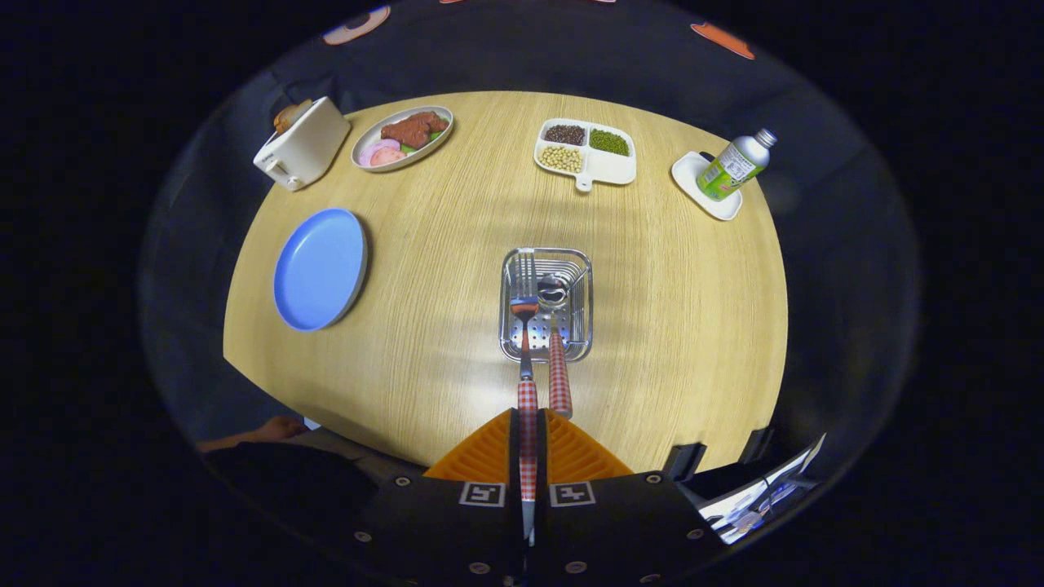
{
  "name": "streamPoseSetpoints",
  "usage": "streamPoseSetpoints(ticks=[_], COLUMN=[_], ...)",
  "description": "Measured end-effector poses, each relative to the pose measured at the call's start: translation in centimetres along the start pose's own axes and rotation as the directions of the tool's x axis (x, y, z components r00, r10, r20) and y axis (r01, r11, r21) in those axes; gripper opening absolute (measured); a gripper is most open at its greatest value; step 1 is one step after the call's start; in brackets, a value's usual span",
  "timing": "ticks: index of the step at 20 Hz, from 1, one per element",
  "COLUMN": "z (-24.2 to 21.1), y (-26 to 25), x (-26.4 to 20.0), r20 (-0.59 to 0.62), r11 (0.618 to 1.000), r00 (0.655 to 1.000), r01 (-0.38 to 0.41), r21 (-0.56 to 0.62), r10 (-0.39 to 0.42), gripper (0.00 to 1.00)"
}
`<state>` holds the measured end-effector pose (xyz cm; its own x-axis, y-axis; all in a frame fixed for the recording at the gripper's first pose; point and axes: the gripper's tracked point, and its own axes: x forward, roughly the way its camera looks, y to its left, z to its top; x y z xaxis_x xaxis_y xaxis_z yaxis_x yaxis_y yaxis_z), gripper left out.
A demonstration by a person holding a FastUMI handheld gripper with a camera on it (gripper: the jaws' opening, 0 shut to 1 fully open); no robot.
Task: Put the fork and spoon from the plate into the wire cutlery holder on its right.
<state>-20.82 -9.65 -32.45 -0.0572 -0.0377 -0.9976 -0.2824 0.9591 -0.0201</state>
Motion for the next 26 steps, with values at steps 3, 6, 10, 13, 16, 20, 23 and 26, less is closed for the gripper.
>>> streamPoseSetpoints(ticks=[3, 6, 10, 13, 16, 20, 23, 26], z=[-0.4, -0.3, 0.0, 0.0, 0.6, 1.4, 2.3, 3.5], y=[-0.5, -1.2, -1.7, -1.6, -1.1, -0.6, -0.5, -0.3], x=[-0.3, -0.2, 0.0, 0.2, 0.5, 1.3, 2.0, 2.3], r20=[-0.083, -0.146, -0.226, -0.309, -0.377, -0.435, -0.431, -0.4], r11=[0.997, 0.992, 0.986, 0.982, 0.991, 0.996, 0.997, 0.997], r00=[0.996, 0.989, 0.973, 0.951, 0.926, 0.899, 0.9, 0.913], r01=[0.009, 0.02, 0.006, -0.027, -0.057, -0.077, -0.076, -0.078], r21=[-0.075, -0.123, -0.167, -0.188, -0.123, -0.047, -0.009, 0.027], r10=[-0.015, -0.038, -0.044, -0.033, 0.006, 0.049, 0.065, 0.083], gripper=[0.05, 0.06, 0.05, 0.05, 0.05, 0.06, 0.06, 0.1])
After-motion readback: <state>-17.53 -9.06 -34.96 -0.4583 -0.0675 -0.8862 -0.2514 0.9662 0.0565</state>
